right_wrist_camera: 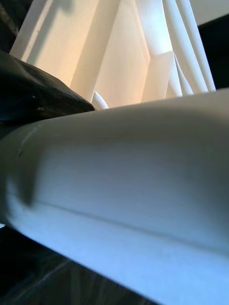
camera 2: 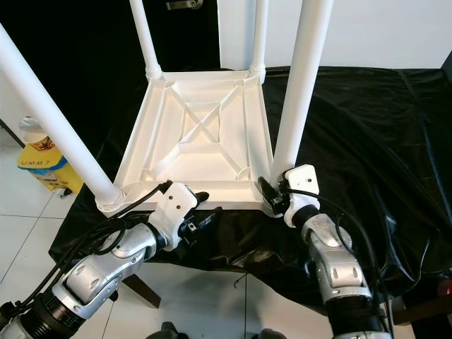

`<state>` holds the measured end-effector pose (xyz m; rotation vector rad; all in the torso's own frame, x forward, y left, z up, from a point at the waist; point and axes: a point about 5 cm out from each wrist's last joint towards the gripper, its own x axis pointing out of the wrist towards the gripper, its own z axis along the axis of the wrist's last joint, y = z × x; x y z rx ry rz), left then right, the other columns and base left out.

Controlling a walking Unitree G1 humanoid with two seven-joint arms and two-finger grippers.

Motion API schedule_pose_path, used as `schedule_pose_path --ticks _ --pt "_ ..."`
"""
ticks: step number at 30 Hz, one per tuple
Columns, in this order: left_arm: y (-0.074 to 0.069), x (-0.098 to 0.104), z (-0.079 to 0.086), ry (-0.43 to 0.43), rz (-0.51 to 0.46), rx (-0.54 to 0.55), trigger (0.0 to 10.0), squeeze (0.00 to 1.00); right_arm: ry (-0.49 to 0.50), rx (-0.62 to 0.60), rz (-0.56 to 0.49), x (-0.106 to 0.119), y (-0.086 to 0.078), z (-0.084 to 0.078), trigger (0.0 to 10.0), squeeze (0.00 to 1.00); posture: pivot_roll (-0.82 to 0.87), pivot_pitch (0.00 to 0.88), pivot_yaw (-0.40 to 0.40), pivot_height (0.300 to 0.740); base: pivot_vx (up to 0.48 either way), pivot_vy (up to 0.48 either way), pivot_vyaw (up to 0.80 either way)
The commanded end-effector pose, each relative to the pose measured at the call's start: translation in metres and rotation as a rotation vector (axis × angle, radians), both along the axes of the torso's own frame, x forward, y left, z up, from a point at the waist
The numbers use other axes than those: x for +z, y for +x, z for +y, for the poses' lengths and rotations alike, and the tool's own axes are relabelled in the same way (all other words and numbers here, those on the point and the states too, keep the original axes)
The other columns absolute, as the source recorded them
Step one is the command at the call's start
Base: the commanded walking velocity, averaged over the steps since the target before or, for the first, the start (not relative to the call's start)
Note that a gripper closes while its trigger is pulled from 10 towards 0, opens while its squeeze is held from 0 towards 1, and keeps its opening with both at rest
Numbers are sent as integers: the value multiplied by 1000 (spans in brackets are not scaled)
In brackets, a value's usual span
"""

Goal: Building children table

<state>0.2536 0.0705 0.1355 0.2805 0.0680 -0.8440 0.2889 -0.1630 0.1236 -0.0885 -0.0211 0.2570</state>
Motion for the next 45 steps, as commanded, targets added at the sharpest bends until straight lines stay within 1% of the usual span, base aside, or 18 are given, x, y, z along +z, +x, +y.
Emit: schedule_pose_path --ticks 1,2,4,7,8,12,13,14,15,19,22,23,31,33,36,39,41,45 --pt "-8 -7 -5 40 53 -201 10000 0 21 -108 89 -16 -5 -1 10000 0 44 59 24 740 0 0 0" --pt "-8 -7 -5 40 53 -201 10000 0 21 -108 89 -16 -5 -1 10000 0 44 59 24 740 0 0 0" --pt "-6 -9 -6 61 41 -186 10000 0 57 -195 96 -19 -8 7 10000 0 43 57 21 740 0 0 0" --pt "-6 -9 -6 61 41 -186 10000 0 57 -195 96 -19 -8 7 10000 0 43 57 21 740 0 0 0" --pt "-3 -13 -5 95 36 -160 10000 0 76 -253 93 -19 -10 15 10000 0 45 59 18 740 0 0 0" --pt "2 -22 1 167 41 -113 10000 0 105 -310 79 -16 -12 25 10000 0 45 61 18 740 0 0 0" --pt "4 -26 4 197 47 -92 10000 0 111 -311 70 -15 -13 28 10000 604 45 61 18 740 0 0 0" --pt "5 -29 6 216 54 -77 10000 0 113 -313 64 -13 -13 30 10000 851 45 62 18 740 0 0 0" --pt "6 -32 7 231 65 -68 10000 0 126 -294 60 -11 -14 33 10000 1000 45 62 17 740 0 0 0" --pt "7 -33 8 241 72 -60 10000 0 136 -277 55 -10 -14 35 10000 1000 43 63 18 740 0 0 0" --pt "16 -38 10 244 107 14 10000 0 135 -242 -5 0 -15 35 10000 1000 40 66 16 740 0 0 0" --pt "20 -38 10 247 107 41 10000 0 133 -224 -31 4 -16 35 10000 0 38 67 16 740 0 0 0" --pt "36 -34 12 248 90 107 10000 0 129 -192 -76 10 -22 35 10000 0 32 69 15 740 0 0 0" --pt "53 -27 15 252 68 160 10000 0 117 -174 -97 12 -32 33 10000 0 23 70 15 740 0 0 0" --pt "53 -27 15 252 68 160 10000 0 117 -174 -97 12 -32 33 10000 0 23 70 15 740 0 0 0" --pt "77 -12 22 265 27 206 10000 0 96 -139 -99 11 -49 30 10000 0 5 71 26 740 0 0 0" --pt "84 -7 27 275 16 212 10000 0 81 -115 -95 10 -56 28 10000 0 -4 72 34 740 0 0 0" --pt "87 -5 31 286 13 211 10000 0 65 -91 -90 9 -64 26 10000 0 -13 76 47 740 0 0 0"
